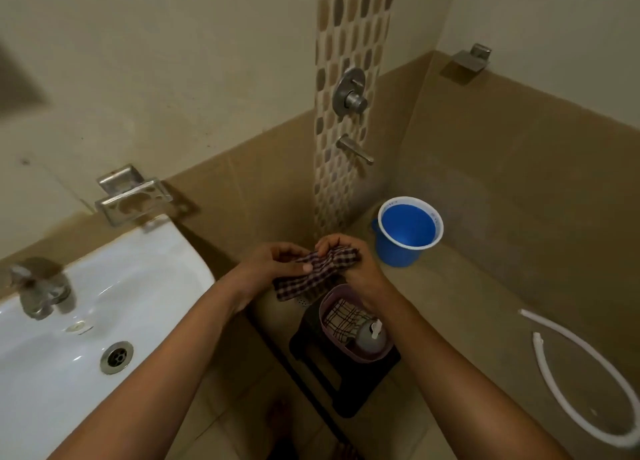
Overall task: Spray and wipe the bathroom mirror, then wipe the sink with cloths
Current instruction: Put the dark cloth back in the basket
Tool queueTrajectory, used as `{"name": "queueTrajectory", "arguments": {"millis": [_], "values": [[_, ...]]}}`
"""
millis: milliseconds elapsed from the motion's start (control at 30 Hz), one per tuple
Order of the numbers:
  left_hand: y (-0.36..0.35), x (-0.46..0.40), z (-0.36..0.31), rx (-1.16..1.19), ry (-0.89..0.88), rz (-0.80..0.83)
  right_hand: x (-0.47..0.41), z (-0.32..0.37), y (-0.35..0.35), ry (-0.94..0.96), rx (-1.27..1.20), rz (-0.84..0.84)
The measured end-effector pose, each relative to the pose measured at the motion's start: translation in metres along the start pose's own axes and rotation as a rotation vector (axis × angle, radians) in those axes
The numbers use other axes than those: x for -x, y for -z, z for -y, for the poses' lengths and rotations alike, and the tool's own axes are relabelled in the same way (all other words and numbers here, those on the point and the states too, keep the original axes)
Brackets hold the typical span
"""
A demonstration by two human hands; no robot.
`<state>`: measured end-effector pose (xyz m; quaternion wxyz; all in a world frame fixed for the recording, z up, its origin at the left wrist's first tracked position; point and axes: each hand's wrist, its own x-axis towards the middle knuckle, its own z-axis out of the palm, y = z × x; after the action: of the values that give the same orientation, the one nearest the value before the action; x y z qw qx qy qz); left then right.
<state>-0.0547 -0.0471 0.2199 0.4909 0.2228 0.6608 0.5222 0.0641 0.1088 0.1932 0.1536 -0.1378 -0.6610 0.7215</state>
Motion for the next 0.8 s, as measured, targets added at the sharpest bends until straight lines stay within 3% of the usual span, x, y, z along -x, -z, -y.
{"name": "queueTrajectory", "arguments": {"millis": [167, 200, 300, 433, 700, 800], "values": [[0.016, -0.036, -0.014, -0.198, -0.031, 0.101, -0.016, -0.003, 0.021, -0.075, 0.135, -0.085], [0.018, -0.044, -0.015, -0.197, -0.022, 0.115, -0.016, -0.006, 0.027, -0.152, 0.056, -0.099], [0.018, -0.067, -0.009, -0.098, 0.029, 0.172, -0.009, -0.024, 0.037, -0.376, -0.498, -0.187], [-0.004, -0.093, 0.004, -0.021, 0.114, 0.243, 0.015, -0.061, 0.027, -0.475, -0.737, -0.248], [-0.035, -0.134, 0.080, -0.167, 0.211, 0.184, 0.024, -0.120, 0.030, -0.621, -0.319, -0.636], [-0.046, -0.148, 0.102, -0.193, 0.298, 0.139, 0.022, -0.139, 0.036, -0.629, -0.057, -0.654]]}}
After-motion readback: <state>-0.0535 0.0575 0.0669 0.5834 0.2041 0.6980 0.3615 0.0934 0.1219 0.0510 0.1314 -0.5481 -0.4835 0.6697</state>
